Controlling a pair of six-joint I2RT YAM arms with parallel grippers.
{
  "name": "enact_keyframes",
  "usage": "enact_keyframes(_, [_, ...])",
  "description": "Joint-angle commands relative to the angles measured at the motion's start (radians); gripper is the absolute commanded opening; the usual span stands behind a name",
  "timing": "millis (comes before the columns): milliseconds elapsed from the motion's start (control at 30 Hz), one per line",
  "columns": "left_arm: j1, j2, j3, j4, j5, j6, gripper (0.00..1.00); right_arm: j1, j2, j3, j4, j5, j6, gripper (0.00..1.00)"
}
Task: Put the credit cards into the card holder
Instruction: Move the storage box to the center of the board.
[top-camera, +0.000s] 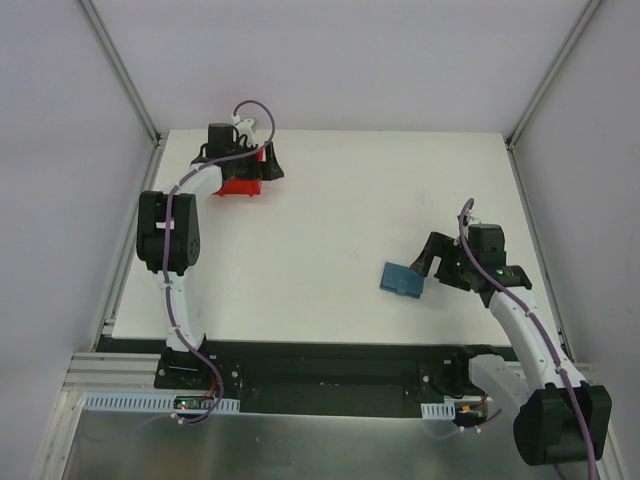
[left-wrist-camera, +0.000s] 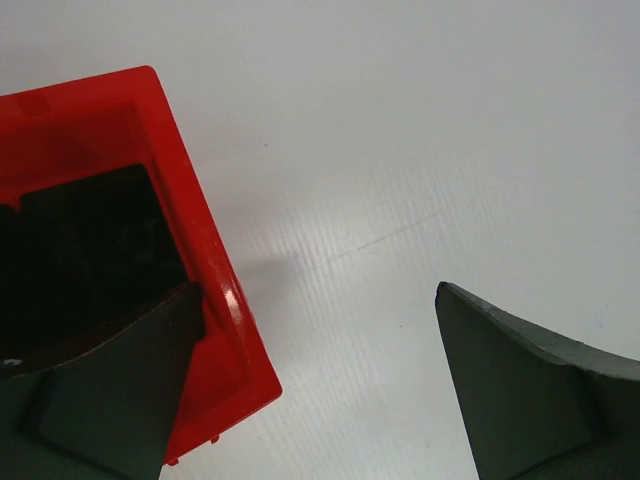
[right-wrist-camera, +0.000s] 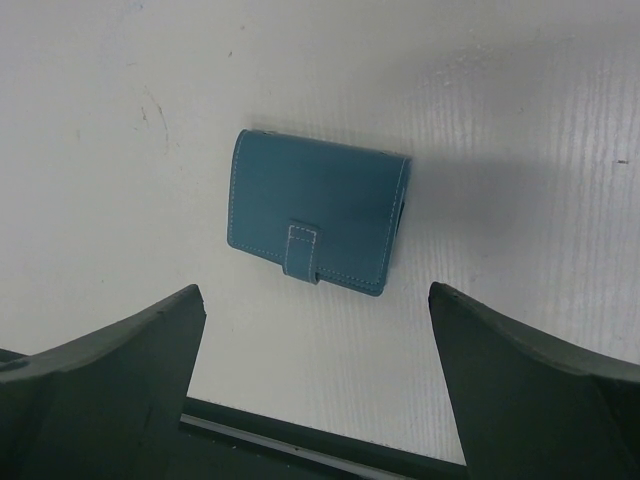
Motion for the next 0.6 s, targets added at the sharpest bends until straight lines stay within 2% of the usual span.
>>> enact_keyframes(0, [-0.027, -0.078, -0.052, -0.037, 0.069, -0.044, 0.99, 0.005, -0.026, -0.012, 0.01, -0.008, 0.013, 0.96])
enact_keyframes(233, [-0.094, -0.144, -0.148, -0.039, 0.092, -0.072, 0.99, 0.004, -0.046, -0.035, 0.012, -0.008, 0.023, 0.96])
enact_keyframes(567, [-0.258, -0.183, -0.194, -0.022, 0.118, -0.259, 0.99, 0.004, -0.075, -0.066, 0.019, -0.021, 0.059, 0.96])
